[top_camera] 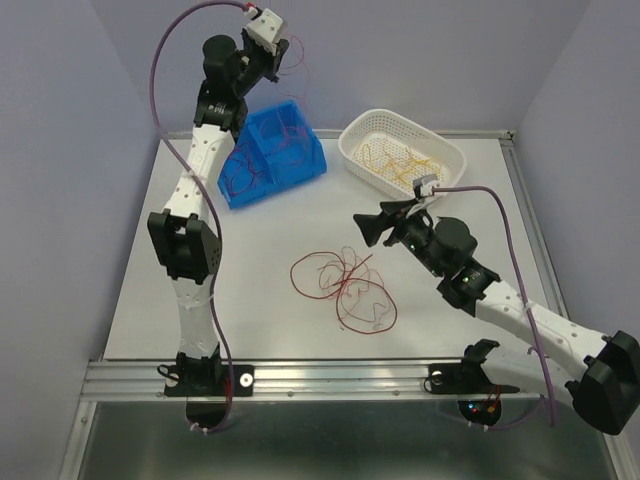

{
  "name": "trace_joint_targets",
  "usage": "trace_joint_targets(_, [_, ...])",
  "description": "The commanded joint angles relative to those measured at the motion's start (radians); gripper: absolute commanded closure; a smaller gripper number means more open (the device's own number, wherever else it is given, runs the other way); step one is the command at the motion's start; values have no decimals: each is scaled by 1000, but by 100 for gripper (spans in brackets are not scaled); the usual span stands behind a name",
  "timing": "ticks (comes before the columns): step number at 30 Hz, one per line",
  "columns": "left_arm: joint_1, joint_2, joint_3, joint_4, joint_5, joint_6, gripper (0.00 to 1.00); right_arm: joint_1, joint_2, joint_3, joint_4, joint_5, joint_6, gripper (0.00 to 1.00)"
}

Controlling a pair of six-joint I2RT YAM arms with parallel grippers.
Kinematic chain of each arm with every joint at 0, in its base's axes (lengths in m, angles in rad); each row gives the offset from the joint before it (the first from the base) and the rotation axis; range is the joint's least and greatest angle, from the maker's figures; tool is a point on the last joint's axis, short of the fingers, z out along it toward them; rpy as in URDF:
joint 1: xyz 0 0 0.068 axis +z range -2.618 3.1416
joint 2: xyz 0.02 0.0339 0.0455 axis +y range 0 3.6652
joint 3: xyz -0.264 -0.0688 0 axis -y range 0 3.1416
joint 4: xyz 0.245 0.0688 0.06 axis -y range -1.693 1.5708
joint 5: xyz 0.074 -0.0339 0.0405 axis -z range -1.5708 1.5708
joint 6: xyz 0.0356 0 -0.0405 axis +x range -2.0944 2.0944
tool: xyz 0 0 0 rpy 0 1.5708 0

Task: Untangle the cables

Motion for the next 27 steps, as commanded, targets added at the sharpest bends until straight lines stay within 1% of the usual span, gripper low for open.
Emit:
trace_joint_targets(1, [11, 87, 68, 141, -110, 5, 100, 4, -42, -25, 62, 33, 5, 17])
trace_joint_targets(2, [14, 97, 66, 171, -112, 2, 100, 5, -45, -27, 62, 34, 2, 17])
trace_joint_targets(4, [25, 109, 7, 219, -89, -4, 100, 5, -56, -33, 61, 34, 2, 17])
trace_joint_targets(5, [25, 111, -44, 269, -85, 0, 100, 5, -57, -35, 61, 34, 2, 17])
trace_joint_targets(9, [30, 152, -109, 323, -104, -3, 100, 4, -68, -42, 61, 39, 0, 17])
trace_joint_targets(11, [28, 193, -111, 323, -113, -8, 100, 5, -67, -45, 64, 39, 0, 17])
trace_joint_targets(15, [37, 217, -143, 326, -151, -4, 100, 4, -65, -50, 67, 54, -3, 17])
trace_joint_targets(19, [53, 229, -195, 326, -125, -23, 100, 4, -68, -58, 67, 59, -6, 17])
trace_joint_targets(22, [53, 258, -229, 326, -131, -8, 100, 4, -67, -61, 75, 51, -1, 16])
trace_joint_targets(25, [53, 282, -220, 311, -147, 5, 100, 4, -62, -61, 79, 45, 2, 16])
trace_joint_targets(27, [54, 308, -194, 277, -156, 12, 97, 5, -56, -61, 79, 39, 7, 16])
